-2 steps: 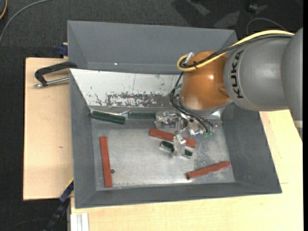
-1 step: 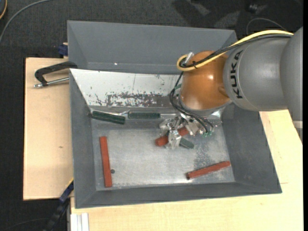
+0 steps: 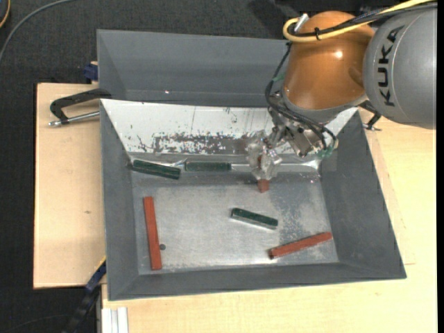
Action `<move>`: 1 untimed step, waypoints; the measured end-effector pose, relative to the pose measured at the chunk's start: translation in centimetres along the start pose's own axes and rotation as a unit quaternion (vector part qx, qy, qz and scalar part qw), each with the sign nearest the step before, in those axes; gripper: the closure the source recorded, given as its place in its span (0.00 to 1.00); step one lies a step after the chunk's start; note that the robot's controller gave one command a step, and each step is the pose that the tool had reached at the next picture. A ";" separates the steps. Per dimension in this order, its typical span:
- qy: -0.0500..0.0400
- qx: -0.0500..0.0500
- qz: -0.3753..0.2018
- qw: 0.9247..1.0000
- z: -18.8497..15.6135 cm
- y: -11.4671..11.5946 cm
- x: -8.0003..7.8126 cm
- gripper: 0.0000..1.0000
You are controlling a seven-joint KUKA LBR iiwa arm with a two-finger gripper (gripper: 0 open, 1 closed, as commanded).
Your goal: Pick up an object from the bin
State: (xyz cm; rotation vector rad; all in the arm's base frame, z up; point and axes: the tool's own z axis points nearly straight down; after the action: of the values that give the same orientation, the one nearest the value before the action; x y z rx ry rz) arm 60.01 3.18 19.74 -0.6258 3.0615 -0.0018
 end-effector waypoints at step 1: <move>0.005 -0.002 0.000 1.000 0.5 0.1 0.2 0.00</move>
Offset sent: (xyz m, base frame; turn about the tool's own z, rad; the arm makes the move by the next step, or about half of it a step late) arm 0.0000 0.0000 0.0000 0.0000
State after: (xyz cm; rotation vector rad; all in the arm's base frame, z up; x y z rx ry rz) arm 59.79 3.18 19.20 -0.6284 3.0716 0.0017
